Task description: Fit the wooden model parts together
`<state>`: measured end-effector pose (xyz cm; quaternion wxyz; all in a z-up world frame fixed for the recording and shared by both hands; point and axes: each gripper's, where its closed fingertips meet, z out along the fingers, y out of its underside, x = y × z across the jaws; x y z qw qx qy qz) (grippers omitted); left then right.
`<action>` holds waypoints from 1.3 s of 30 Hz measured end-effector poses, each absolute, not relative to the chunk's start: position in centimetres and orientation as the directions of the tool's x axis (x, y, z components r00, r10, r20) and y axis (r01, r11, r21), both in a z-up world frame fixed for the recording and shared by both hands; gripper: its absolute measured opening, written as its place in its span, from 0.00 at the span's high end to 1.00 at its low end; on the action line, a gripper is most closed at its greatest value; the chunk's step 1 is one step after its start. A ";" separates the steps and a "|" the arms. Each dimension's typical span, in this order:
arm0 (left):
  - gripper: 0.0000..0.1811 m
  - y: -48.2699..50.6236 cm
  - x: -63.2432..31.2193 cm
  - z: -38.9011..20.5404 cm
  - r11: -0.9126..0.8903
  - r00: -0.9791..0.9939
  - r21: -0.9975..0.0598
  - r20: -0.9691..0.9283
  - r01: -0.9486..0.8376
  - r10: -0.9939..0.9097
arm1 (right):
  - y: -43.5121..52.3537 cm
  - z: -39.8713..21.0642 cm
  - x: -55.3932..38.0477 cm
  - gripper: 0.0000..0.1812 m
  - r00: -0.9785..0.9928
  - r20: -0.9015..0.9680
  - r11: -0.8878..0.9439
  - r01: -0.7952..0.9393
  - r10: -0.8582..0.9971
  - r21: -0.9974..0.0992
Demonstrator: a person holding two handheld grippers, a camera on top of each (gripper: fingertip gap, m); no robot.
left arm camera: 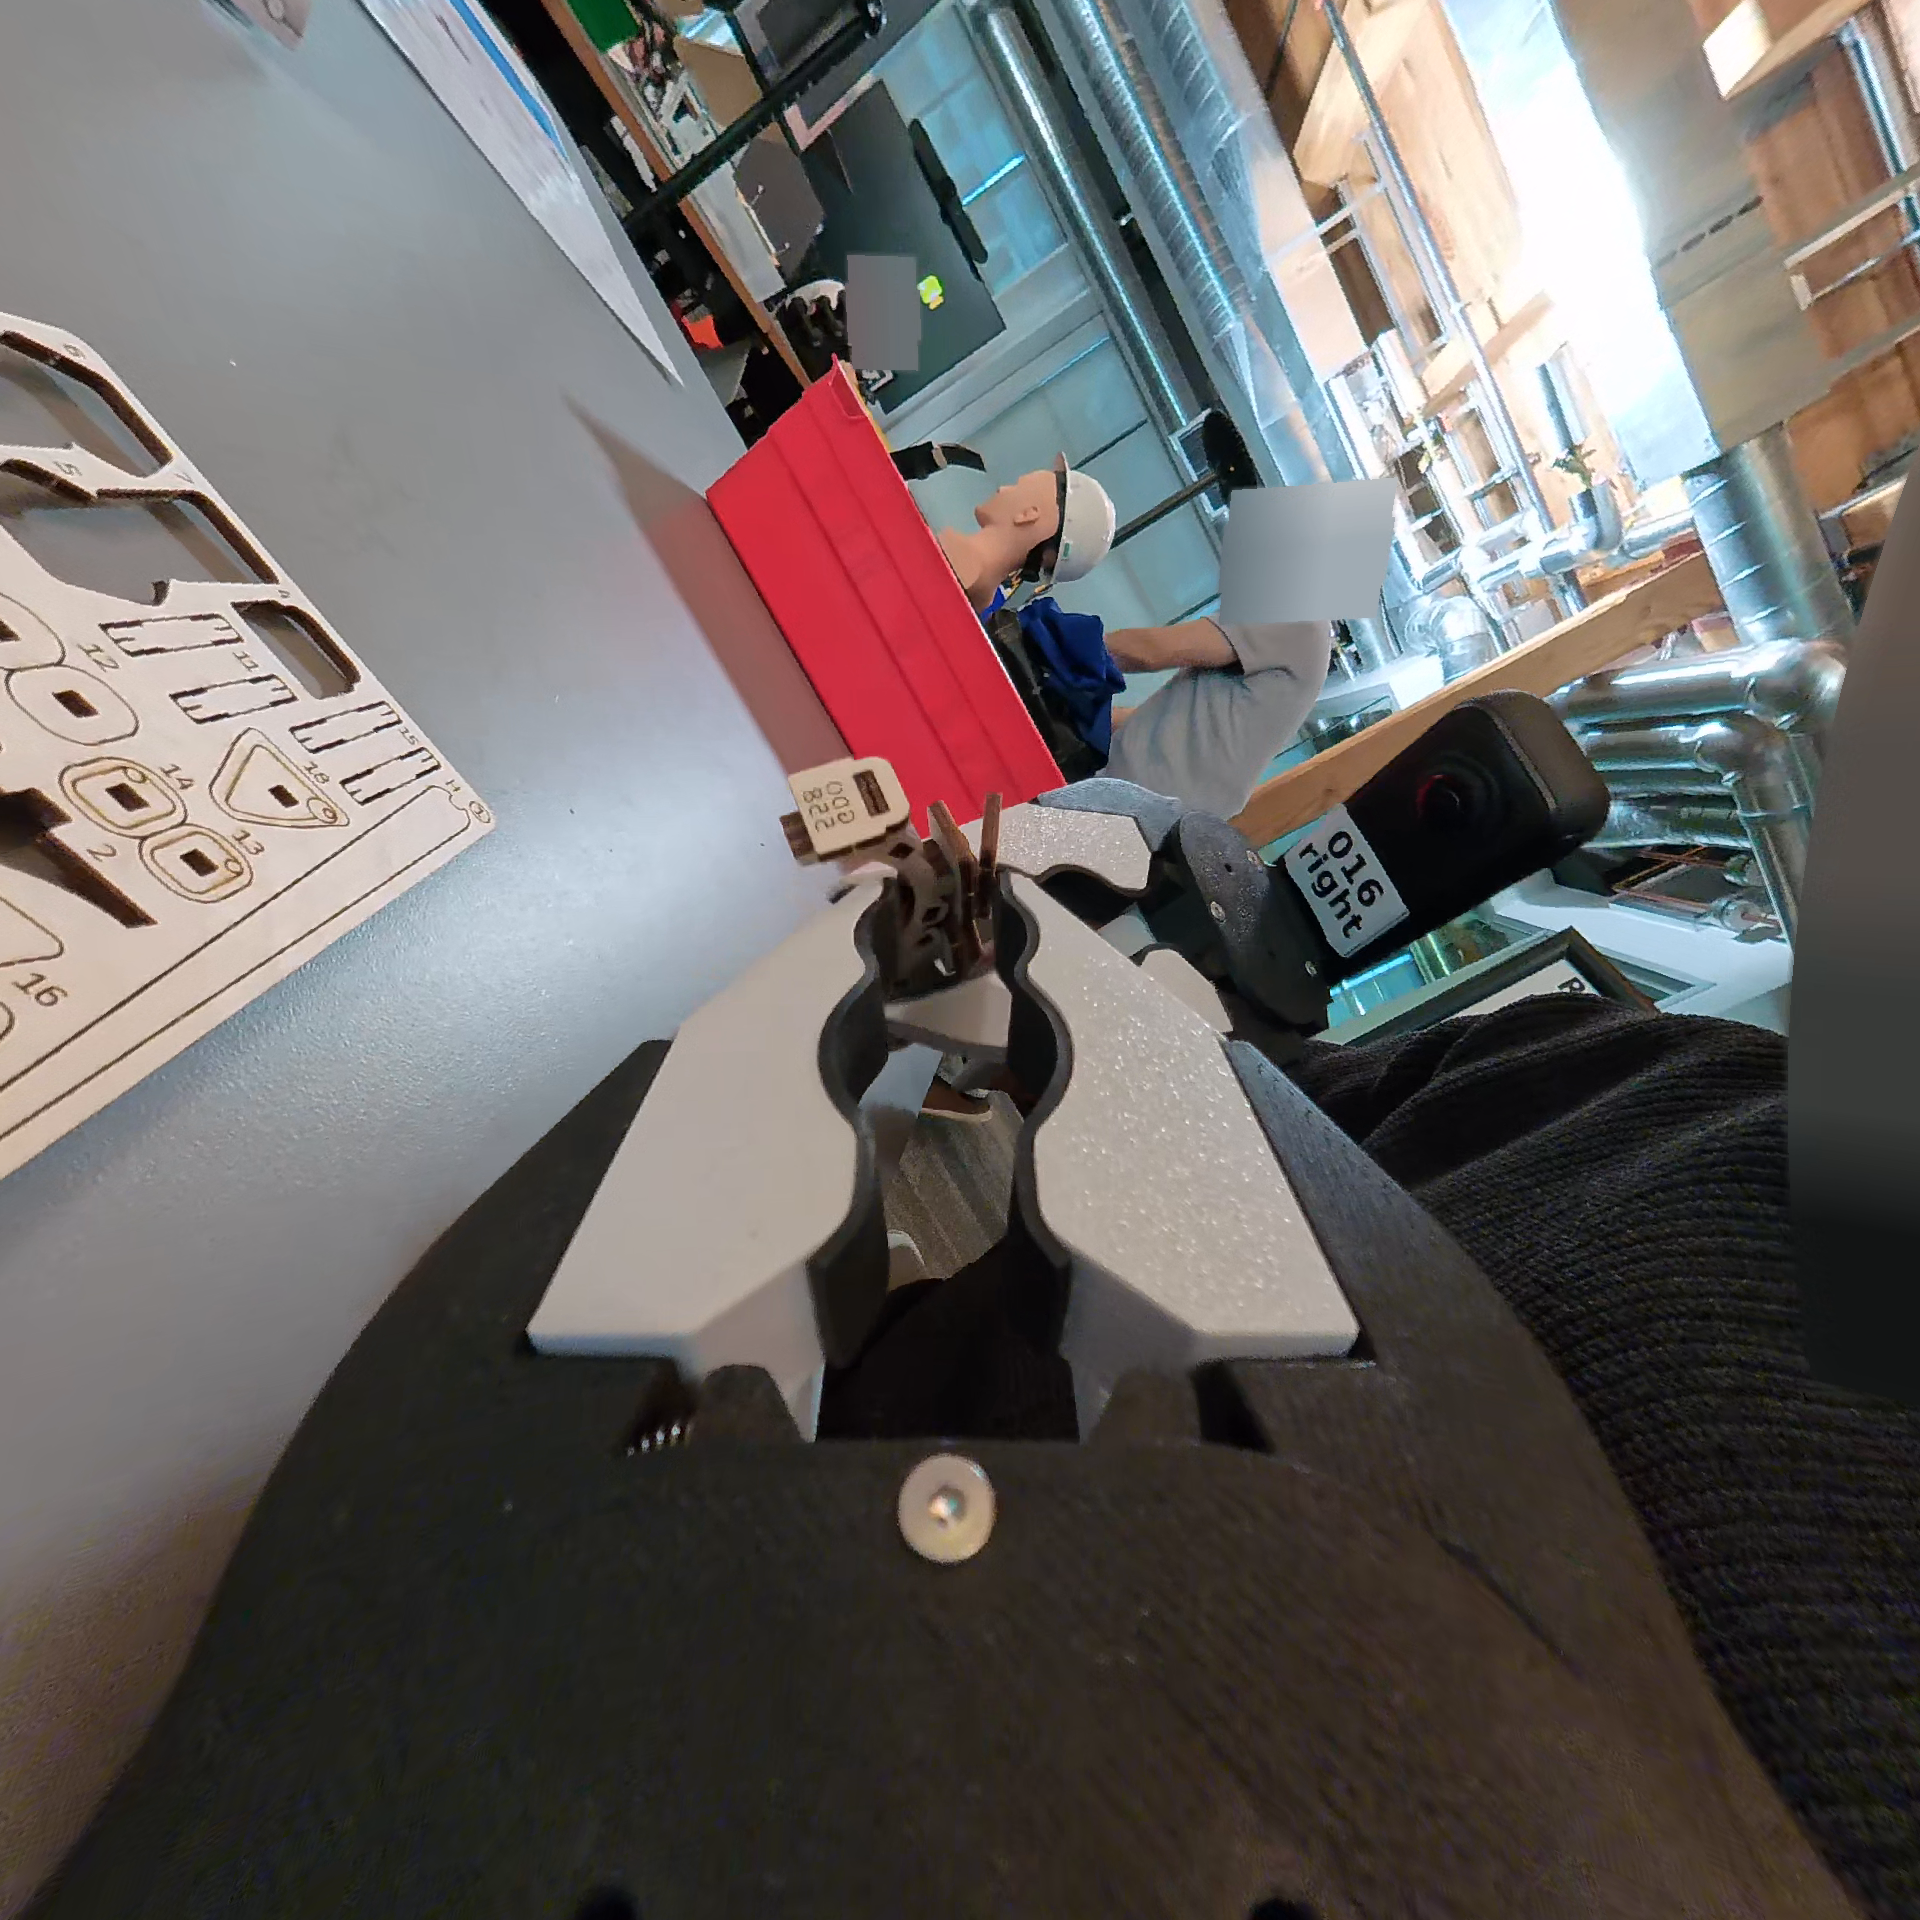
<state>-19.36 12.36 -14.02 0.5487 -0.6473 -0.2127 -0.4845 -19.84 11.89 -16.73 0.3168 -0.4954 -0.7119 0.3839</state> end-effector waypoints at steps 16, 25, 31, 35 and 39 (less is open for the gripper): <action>0.91 11.9 -17.7 -13.5 -0.389 0.392 -0.504 0.857 0.771 -0.334 | 13.0 -12.3 -18.7 0.84 -0.410 -0.718 -0.479 0.546 0.563 -0.687; 0.91 11.6 -17.0 -12.8 -0.404 0.380 -0.524 0.841 0.750 -0.386 | 11.3 -12.6 -18.0 0.95 -0.451 -0.736 -0.431 0.606 0.506 -0.668; 0.91 11.5 -17.0 -12.7 -0.405 0.391 -0.539 0.832 0.739 -0.393 | 11.3 -12.5 -17.9 0.96 -0.443 -0.770 -0.456 0.626 0.460 -0.633; 0.91 11.4 -16.9 -12.5 -0.405 0.384 -0.539 0.830 0.738 -0.404 | 11.2 -12.3 -17.8 0.96 -0.439 -0.792 -0.475 0.637 0.424 -0.607; 0.90 11.4 -17.0 -12.2 -0.394 0.381 -0.540 0.827 0.744 -0.413 | 11.3 -12.1 -17.9 0.96 -0.436 -0.804 -0.492 0.637 0.404 -0.593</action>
